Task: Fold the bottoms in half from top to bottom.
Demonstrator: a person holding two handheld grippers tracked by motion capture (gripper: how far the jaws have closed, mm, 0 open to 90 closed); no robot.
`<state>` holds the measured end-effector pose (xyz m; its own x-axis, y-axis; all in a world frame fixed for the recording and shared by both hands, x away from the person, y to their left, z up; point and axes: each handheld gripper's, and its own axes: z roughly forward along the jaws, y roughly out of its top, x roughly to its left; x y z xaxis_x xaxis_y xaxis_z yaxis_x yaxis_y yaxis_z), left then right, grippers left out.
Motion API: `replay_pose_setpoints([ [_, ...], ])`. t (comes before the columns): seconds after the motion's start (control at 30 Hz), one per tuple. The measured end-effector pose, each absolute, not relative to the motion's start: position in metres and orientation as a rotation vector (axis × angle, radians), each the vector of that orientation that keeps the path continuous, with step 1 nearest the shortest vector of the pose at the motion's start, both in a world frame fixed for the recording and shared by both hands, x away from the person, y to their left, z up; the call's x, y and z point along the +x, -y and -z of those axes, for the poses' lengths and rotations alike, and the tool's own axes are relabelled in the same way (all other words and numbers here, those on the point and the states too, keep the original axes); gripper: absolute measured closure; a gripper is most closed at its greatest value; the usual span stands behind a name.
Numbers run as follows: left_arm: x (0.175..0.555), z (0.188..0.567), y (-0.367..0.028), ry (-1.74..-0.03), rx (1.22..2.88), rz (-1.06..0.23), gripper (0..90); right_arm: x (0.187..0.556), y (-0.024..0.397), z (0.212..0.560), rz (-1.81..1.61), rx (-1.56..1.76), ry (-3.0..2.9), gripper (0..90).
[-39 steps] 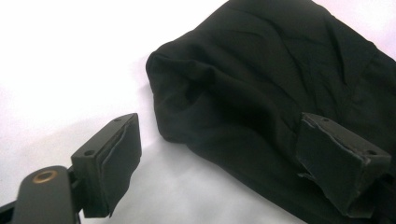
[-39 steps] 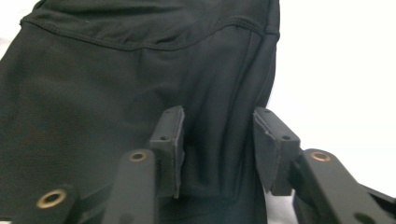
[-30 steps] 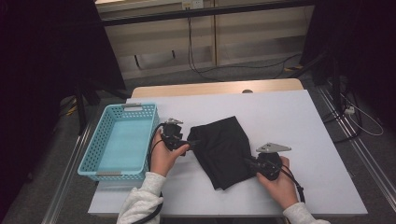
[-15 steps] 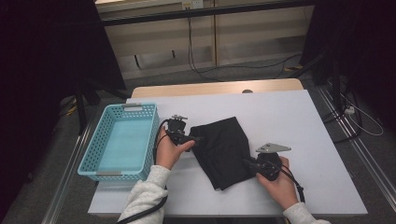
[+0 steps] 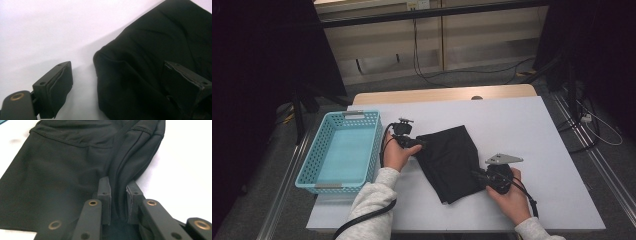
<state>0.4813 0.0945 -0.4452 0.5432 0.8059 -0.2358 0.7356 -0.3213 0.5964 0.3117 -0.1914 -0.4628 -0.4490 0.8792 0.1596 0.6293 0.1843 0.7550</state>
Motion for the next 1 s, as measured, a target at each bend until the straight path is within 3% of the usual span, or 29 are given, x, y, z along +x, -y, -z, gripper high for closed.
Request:
replay_pose_setpoints([
  [0.1, 0.482, 0.449, -0.092, -1.222, 2.129, -0.175, 11.6, 0.312, 0.192, 0.463, -1.142, 1.436, -2.159, 77.4],
  [0.2, 0.48, 0.449, -0.09, -1.193, 2.176, -0.24, 19.1, 0.312, 0.192, 0.463, -1.143, 1.437, -2.155, 77.3],
  [0.53, 0.48, 0.441, -0.085, -1.232, 2.259, -0.223, 36.6, 0.309, 0.189, 0.464, -1.141, 1.437, -2.136, 77.2],
  [0.83, 0.489, 0.434, -0.084, -1.332, 2.265, -0.033, 73.7, 0.307, 0.183, 0.464, -1.144, 1.423, -2.137, 77.2],
  [1.0, 0.487, 0.43, -0.078, -1.323, 2.305, -0.068, 79.9, 0.307, 0.183, 0.461, -1.144, 1.422, -2.138, 78.7],
])
